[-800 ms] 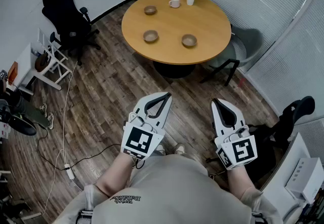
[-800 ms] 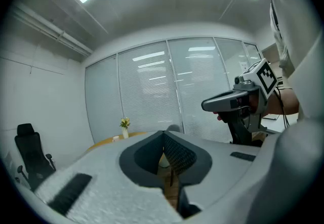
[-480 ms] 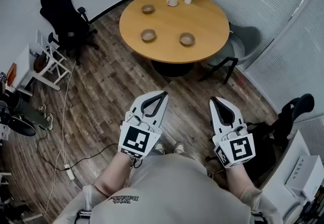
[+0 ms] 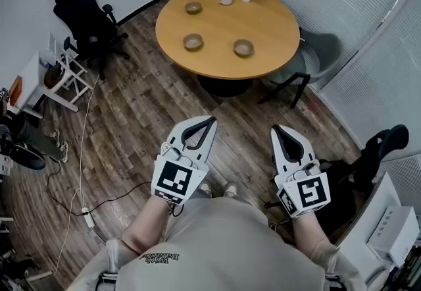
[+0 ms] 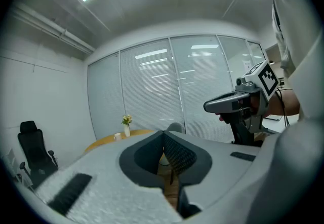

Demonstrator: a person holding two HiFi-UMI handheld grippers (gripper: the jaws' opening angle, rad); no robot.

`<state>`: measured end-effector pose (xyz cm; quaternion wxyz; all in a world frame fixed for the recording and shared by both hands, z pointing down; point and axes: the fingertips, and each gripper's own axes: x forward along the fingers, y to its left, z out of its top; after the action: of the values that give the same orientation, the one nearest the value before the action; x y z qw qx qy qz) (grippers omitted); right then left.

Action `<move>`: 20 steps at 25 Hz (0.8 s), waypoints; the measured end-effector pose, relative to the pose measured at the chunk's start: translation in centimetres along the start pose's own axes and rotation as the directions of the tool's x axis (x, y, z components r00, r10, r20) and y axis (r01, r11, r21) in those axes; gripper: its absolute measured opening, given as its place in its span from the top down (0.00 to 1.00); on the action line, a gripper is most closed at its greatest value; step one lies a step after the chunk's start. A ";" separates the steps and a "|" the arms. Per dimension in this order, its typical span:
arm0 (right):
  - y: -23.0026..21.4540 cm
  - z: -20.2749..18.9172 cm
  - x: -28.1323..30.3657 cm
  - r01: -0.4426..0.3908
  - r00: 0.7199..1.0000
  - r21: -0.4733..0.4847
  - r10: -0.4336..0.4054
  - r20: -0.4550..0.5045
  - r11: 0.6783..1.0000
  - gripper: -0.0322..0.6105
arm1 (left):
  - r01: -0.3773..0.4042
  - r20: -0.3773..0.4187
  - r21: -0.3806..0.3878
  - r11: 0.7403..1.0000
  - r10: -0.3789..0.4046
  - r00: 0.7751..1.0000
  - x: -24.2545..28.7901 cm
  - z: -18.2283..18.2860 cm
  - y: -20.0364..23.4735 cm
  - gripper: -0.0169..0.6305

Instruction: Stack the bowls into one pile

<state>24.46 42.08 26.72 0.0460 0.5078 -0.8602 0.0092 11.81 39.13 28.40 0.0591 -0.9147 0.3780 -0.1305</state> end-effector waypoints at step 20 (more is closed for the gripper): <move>-4.1 -1.3 -1.6 -0.052 0.998 0.020 0.051 0.043 0.998 0.90 | -0.050 -0.037 -0.008 0.999 0.050 0.998 3.5 -0.3 -3.3 0.95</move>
<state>28.92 41.53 27.78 0.0223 0.4861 -0.8736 0.0088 16.32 39.00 30.04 0.0511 -0.9026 0.4023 -0.1441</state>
